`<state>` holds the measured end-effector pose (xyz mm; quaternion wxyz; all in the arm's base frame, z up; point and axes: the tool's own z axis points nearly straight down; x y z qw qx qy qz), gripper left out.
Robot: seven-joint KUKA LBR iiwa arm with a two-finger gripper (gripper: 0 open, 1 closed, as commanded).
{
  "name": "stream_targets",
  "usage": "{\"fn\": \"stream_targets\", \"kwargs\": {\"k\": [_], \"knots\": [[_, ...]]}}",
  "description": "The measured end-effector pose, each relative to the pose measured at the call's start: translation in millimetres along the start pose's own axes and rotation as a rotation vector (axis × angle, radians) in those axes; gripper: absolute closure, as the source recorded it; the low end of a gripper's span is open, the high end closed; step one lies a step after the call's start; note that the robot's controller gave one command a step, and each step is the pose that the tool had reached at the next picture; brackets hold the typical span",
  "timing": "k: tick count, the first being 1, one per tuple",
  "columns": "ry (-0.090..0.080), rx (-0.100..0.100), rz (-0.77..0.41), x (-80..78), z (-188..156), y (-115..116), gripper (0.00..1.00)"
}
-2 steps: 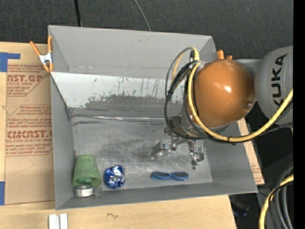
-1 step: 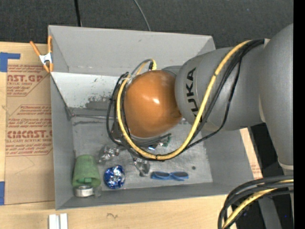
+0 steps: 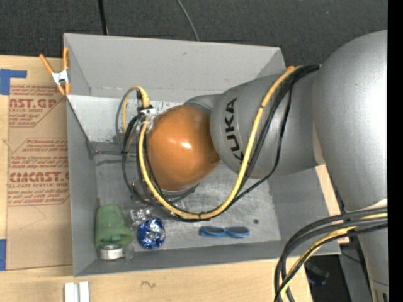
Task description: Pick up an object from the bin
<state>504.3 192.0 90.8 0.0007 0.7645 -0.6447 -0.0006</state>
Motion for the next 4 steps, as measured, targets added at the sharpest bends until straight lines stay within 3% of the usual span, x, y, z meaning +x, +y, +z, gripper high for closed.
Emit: {"fn": "stream_targets", "kwargs": {"k": [1,2,3,4], "knots": [[-0.004,0.004,-0.422,5.3,20,21,0.00],[-0.006,0.004,-0.422,3.4,19,21,1.00],[-0.003,0.004,-0.451,2.8,-14,18,1.00],[-0.004,0.001,-0.440,-1.0,-11,18,1.00]]}}
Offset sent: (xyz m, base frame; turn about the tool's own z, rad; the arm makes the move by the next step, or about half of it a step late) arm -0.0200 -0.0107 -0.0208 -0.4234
